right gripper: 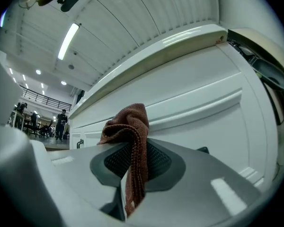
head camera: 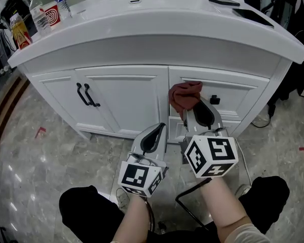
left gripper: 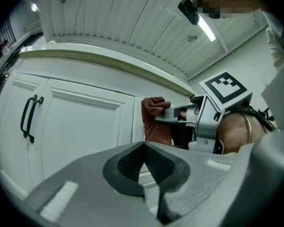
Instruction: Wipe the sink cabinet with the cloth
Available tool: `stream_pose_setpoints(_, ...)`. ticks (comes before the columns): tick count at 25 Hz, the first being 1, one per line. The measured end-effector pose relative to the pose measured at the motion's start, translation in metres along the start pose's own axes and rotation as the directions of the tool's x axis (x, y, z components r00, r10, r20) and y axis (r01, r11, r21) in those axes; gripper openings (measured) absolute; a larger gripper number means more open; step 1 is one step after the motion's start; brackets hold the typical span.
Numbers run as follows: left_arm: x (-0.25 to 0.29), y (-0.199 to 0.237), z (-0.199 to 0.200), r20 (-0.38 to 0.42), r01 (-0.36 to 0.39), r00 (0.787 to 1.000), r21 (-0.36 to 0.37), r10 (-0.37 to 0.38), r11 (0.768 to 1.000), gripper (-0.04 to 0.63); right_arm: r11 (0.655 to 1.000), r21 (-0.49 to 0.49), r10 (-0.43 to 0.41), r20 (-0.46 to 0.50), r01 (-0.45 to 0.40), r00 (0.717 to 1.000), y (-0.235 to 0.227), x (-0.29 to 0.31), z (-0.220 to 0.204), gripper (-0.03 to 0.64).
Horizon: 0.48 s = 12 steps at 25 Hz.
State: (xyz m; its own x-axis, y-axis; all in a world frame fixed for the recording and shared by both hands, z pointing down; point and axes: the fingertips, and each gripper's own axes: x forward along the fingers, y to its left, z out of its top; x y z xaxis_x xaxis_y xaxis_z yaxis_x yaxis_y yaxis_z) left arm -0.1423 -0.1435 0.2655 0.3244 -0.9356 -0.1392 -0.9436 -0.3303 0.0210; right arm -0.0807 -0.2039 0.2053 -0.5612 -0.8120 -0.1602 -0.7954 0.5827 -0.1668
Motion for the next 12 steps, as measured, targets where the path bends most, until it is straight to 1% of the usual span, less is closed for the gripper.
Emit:
stream_pose_setpoints(4,0.015,0.016,0.011,0.032,-0.003,0.999,-0.008,0.003,1.000,0.000,0.999,-0.027,0.039,0.009,-0.038,0.999,0.014,0.023,0.007,0.091)
stream_pose_setpoints(7,0.023,0.020,0.017,0.054,-0.006,0.999,-0.025,0.008,1.000,0.000,0.997,-0.042,0.063,0.006,-0.063,0.998,0.017,0.030,0.009,0.091)
stream_pose_setpoints(12,0.035,0.006,0.008,0.039,0.021,0.999,-0.021,-0.020,1.000,0.000,0.995,-0.072,0.068,0.018,-0.066,0.998,0.002,0.025,0.014,0.094)
